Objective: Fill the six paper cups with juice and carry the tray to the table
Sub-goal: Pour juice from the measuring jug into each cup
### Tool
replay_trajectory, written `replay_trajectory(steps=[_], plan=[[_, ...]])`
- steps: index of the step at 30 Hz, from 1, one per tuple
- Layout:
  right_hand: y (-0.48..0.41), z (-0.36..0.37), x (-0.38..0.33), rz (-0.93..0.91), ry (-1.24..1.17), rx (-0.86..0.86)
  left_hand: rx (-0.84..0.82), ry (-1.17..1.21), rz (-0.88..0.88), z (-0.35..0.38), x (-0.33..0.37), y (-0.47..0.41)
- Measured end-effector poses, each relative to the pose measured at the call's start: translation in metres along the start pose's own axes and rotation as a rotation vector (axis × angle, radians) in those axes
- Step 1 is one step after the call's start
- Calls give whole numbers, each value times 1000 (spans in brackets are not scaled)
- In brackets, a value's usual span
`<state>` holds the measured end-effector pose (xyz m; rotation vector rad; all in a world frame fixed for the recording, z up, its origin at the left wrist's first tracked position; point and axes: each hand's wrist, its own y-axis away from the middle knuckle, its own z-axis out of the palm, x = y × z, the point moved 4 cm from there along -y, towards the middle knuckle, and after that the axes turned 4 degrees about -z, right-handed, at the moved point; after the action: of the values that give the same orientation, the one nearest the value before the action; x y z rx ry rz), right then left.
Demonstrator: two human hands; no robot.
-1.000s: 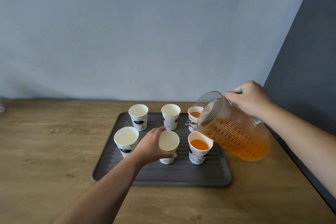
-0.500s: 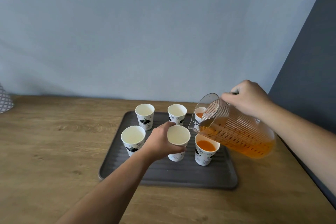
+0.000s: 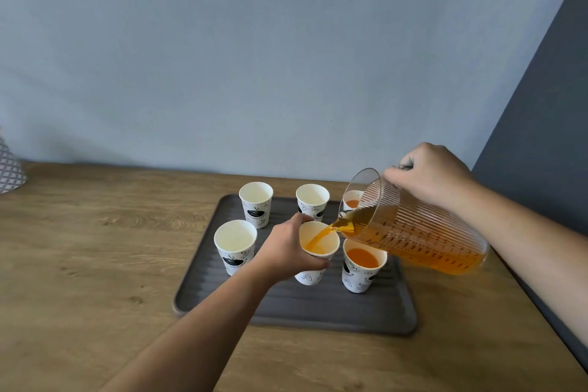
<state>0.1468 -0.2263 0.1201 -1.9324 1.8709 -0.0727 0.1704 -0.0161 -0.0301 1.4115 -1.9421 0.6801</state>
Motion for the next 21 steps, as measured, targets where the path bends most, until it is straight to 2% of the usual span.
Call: replay_trajectory(steps=[21], plan=[[2, 1, -7, -44, 42, -25, 8, -2, -19, 1, -7, 5]])
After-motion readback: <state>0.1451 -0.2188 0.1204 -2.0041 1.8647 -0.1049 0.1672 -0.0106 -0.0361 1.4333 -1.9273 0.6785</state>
